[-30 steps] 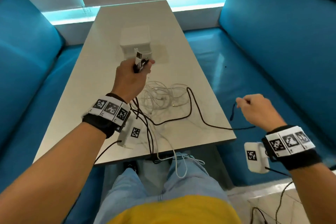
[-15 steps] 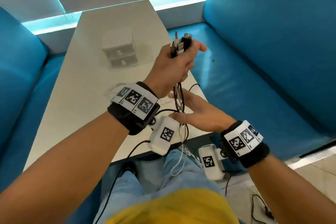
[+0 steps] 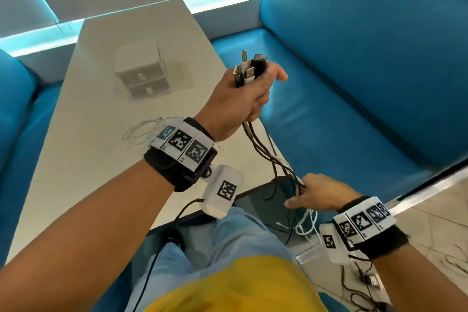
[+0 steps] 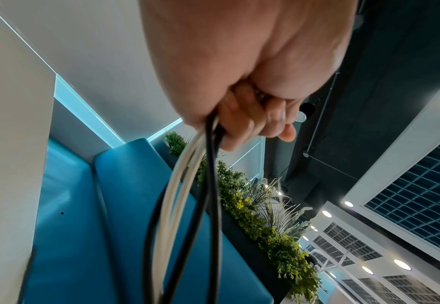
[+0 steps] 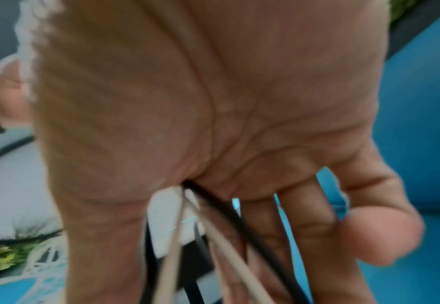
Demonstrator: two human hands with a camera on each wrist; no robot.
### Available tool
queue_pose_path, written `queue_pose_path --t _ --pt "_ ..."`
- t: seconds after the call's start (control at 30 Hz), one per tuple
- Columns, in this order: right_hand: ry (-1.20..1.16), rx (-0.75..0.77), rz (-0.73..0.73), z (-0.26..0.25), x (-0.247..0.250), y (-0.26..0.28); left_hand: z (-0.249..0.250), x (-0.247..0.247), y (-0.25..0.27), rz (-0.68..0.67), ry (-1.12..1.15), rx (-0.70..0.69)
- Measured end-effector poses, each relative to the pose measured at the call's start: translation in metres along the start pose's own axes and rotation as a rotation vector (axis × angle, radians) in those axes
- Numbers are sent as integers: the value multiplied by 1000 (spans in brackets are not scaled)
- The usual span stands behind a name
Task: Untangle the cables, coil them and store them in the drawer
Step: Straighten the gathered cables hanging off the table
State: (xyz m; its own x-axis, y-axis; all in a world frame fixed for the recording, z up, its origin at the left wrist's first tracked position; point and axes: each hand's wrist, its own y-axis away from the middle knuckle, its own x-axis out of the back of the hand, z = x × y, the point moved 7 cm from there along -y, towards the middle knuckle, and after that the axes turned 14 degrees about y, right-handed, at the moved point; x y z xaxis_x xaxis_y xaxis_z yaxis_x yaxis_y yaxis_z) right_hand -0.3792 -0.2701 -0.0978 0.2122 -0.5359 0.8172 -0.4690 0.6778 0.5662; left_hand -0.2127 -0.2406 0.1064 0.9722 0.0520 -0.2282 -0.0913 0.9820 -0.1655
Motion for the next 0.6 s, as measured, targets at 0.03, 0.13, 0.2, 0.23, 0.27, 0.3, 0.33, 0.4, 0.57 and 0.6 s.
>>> queue_pose_path --t 0.03,0.13,0.2,0.23,0.27,0.3,0.33,0.4,0.57,0.6 --pt "0 -23 -48 9 -12 0 -3 -2 -1 -11 1 11" --pt "-108 -13 -243 23 -53 6 -13 -9 -2 -47 -4 39" --pt "-234 21 -372 22 -75 12 -24 -14 -1 -64 -15 66" --pt "-278 31 -415 23 -83 14 -30 -16 -1 -71 -25 79" --pt "-299 34 -436 25 -89 15 -36 -19 0 -80 -33 92" --pt "-300 35 -446 28 -93 14 -41 -21 1 -89 -37 104" --pt "-289 35 -450 32 -96 13 -46 -23 2 -96 -39 118" --pt "-284 32 -440 41 -100 9 -55 -26 2 -104 -41 147" --pt "-505 97 -136 49 -51 8 -73 -39 4 -141 -75 174" --pt "-572 164 -63 42 -34 11 -77 -41 4 -138 -71 181"
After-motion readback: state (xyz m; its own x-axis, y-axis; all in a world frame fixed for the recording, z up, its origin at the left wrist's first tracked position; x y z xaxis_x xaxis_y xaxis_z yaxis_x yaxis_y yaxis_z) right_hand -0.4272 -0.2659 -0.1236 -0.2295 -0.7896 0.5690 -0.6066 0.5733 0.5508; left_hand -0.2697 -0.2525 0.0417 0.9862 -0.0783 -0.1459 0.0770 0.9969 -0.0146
